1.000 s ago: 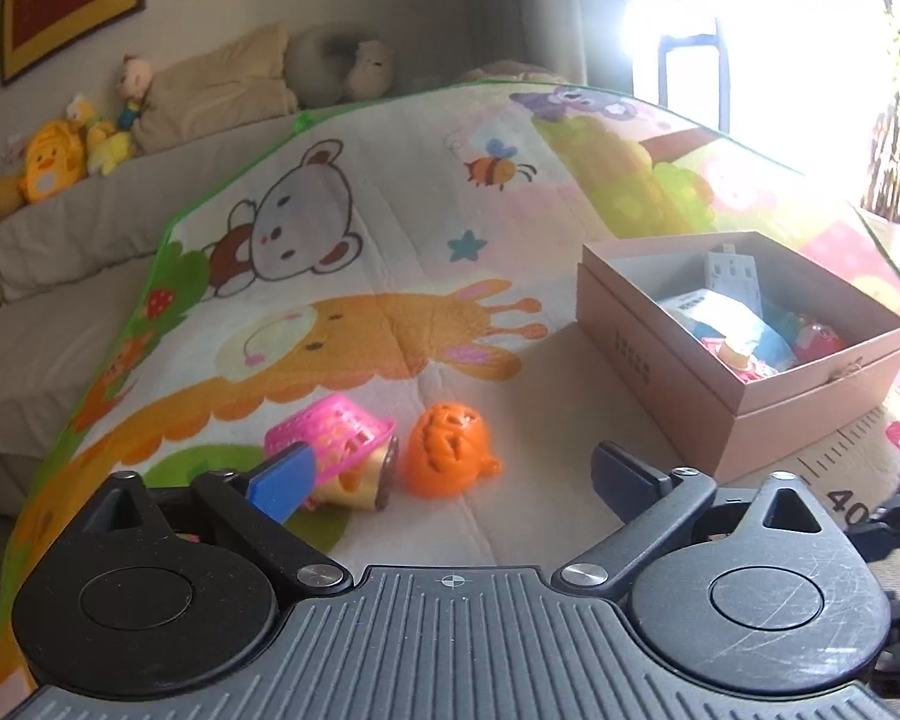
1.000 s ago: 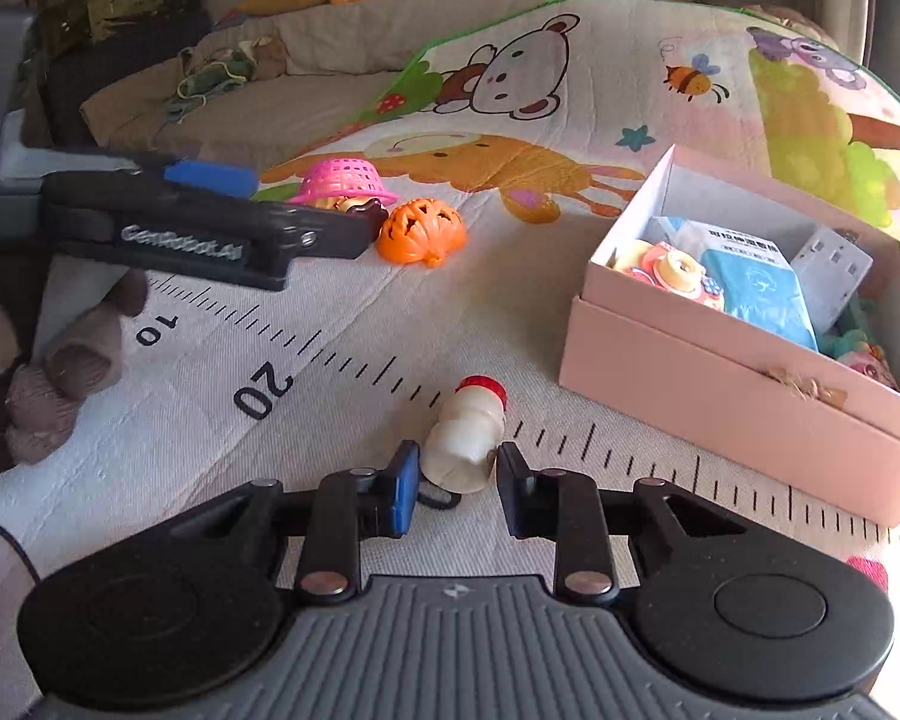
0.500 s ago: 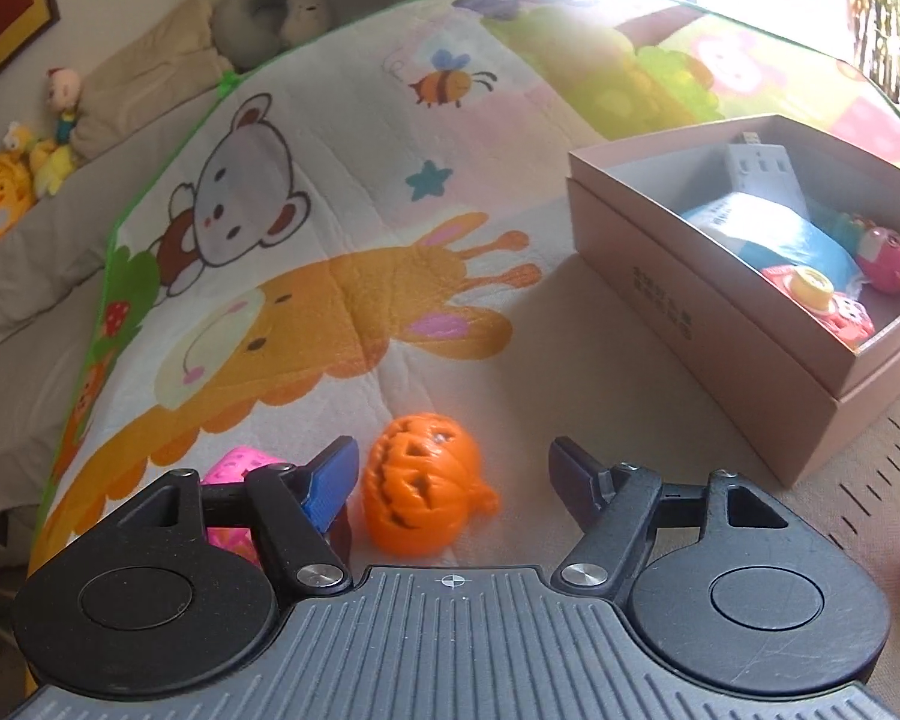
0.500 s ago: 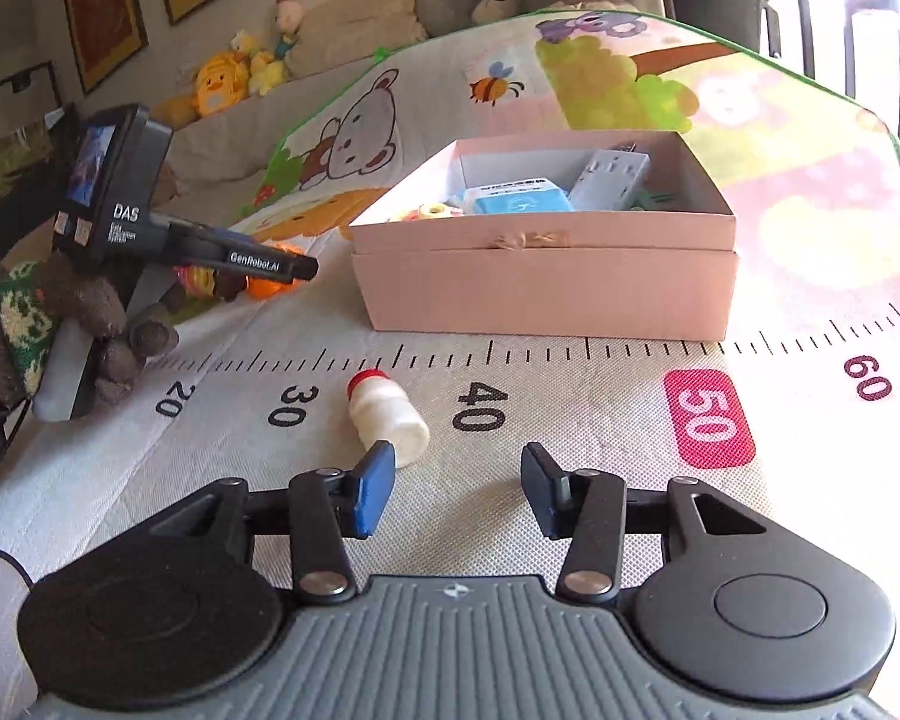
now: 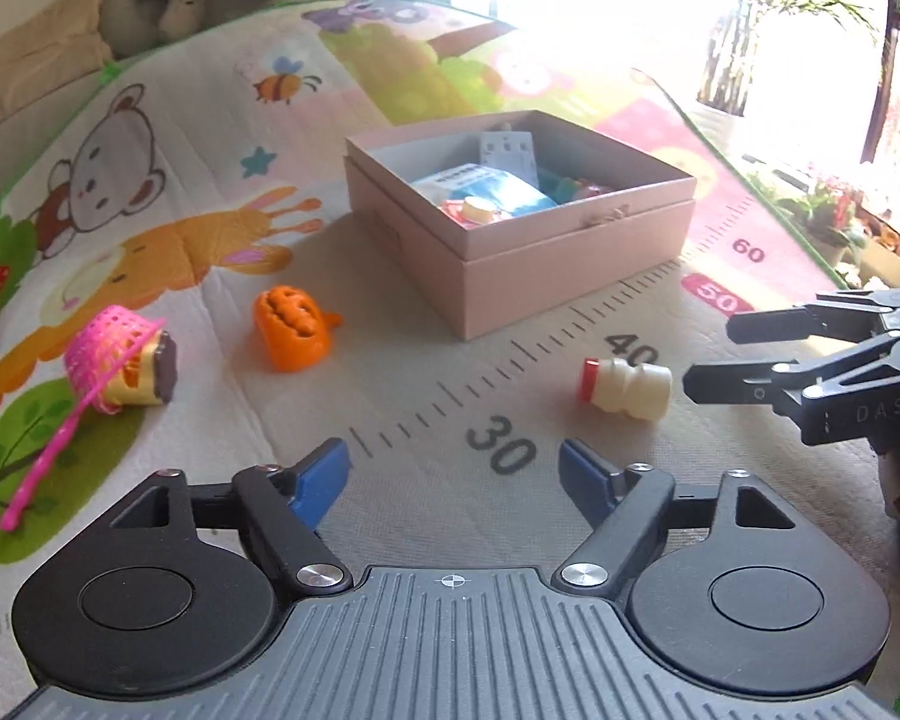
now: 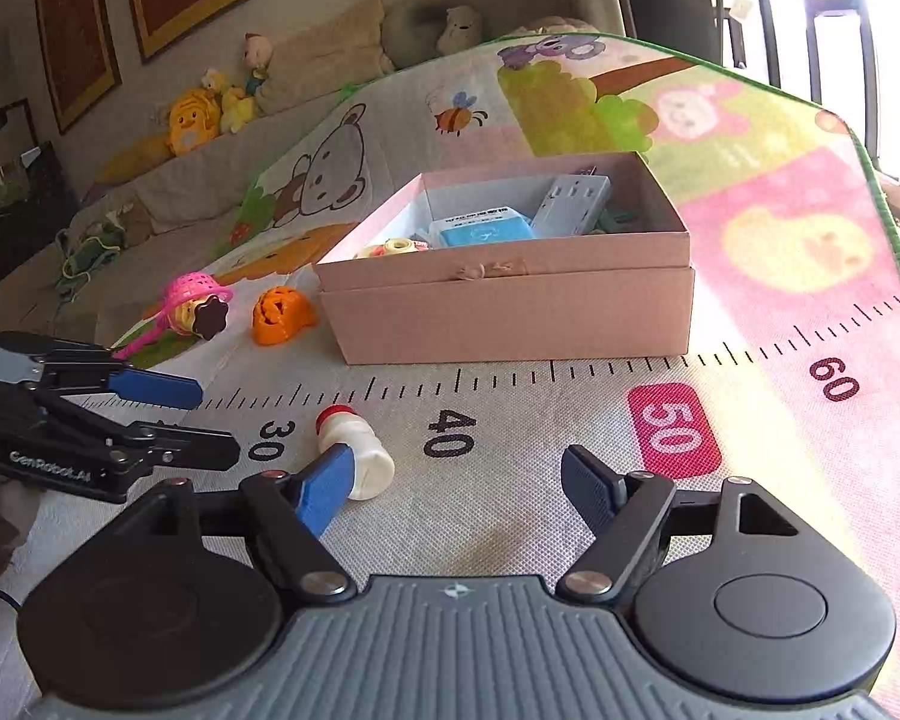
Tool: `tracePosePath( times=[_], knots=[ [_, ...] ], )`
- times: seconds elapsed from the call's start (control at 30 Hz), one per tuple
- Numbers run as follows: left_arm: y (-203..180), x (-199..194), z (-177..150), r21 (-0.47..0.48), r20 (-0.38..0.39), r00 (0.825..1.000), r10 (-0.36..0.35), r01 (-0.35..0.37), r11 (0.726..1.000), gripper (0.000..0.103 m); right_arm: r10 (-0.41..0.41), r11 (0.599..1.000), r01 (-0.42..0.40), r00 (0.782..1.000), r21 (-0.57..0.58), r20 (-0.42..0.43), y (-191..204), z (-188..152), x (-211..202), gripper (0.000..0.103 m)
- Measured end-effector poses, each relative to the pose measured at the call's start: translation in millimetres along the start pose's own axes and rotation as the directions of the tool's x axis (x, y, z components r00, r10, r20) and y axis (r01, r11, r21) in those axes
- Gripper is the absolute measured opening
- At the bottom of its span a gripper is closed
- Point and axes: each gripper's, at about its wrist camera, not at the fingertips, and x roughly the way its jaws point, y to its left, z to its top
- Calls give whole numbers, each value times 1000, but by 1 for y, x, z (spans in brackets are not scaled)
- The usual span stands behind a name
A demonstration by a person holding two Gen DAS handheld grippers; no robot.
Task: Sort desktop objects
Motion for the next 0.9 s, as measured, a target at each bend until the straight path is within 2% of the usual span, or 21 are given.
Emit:
tracePosePath(
  times=[0.1,0.2,0.27,0.47,0.5,0.53,0.67,0.77,0.83,0.9],
  knots=[
    [12,10,16,-30,36,992,120,-119,992,86,-7,1000,7,1000,-15,-2,2,0,1,79],
    [34,36,38,-146,19,980,196,-191,971,86,-30,999,31,1000,-24,8,5,-1,0,80],
    [45,54,50,-185,12,974,226,-220,958,85,-45,999,46,999,-21,22,5,-2,-2,84],
    [50,83,59,-177,-42,969,243,-247,953,57,-40,999,40,999,10,23,-1,-1,-1,89],
    [49,82,57,-170,-46,970,239,-243,955,46,-38,999,37,999,17,22,-2,-1,0,90],
    [48,81,55,-165,-50,971,232,-237,957,40,-36,999,36,999,24,21,-3,-1,0,91],
    [36,60,38,-150,-44,985,166,-171,974,38,-35,999,34,999,32,20,-4,-1,0,92],
    [18,34,18,-139,-42,998,49,-54,989,33,-42,999,41,999,25,20,-2,-1,1,93],
    [2,18,2,-106,-42,999,-27,23,994,35,-47,999,46,999,19,21,-1,-1,1,95],
    [-10,7,-11,-80,-47,998,-45,41,996,39,-51,999,51,999,15,19,0,-1,1,97]
  ],
)
